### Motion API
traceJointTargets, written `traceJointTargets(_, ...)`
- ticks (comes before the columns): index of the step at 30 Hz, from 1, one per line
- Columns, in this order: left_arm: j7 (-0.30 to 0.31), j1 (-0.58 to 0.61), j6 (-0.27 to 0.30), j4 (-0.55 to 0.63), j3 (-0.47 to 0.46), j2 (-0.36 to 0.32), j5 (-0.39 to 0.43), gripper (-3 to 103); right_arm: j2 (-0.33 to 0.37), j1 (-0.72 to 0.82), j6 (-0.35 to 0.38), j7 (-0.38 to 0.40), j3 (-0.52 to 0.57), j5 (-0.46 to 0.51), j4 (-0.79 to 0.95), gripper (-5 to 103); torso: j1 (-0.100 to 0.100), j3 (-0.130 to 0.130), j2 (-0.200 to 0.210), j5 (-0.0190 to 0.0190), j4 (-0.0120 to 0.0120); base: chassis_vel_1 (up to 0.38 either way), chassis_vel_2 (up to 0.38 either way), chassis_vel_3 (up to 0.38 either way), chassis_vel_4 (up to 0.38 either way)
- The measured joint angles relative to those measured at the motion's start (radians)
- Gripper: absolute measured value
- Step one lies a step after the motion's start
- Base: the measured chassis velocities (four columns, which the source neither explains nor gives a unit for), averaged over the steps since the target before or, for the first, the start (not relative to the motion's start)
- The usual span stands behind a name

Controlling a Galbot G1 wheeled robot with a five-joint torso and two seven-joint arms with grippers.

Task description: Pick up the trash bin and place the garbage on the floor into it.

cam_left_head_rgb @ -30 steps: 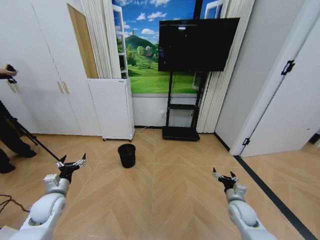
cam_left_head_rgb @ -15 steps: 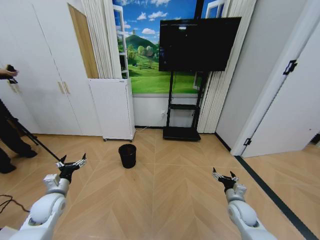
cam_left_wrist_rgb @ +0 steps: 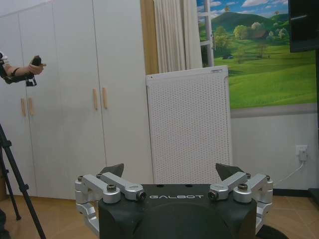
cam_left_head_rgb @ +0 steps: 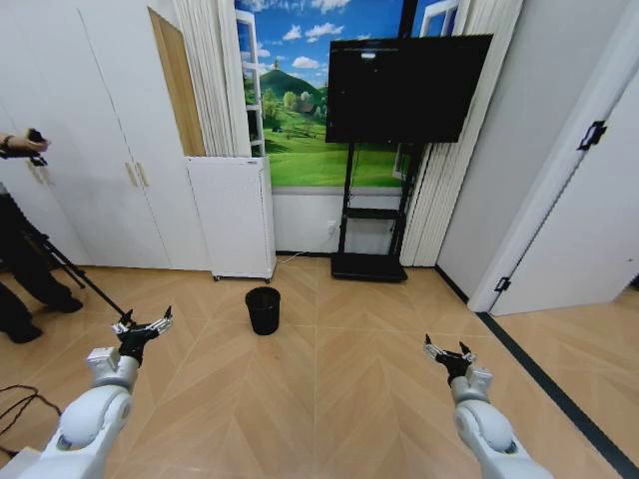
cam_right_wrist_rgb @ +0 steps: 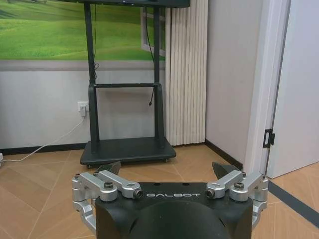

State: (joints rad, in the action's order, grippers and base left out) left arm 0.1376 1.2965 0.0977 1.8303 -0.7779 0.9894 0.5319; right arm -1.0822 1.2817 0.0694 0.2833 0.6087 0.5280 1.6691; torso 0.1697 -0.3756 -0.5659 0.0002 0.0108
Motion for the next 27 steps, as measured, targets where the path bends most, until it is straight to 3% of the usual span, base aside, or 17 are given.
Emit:
traceJointTargets(21,0.0,0.0,0.0,0.0,0.0,0.0,0.0,100,0.0,0.0,0.0,0.0,0.0,0.0,0.0,100,-0.003,0.005,0.009,-0.0002,-0.0009,0.064,0.064,-0.063,-0.061)
traceJointTargets(27,-0.001,0.0,0.0,0.0,0.0,0.0,0.0,100,0.0,0.0,0.0,0.0,0.0,0.0,0.0,100,-0.009,0.015,0.025,0.0,0.0004,-0.035,-0.031,0.021,0.008)
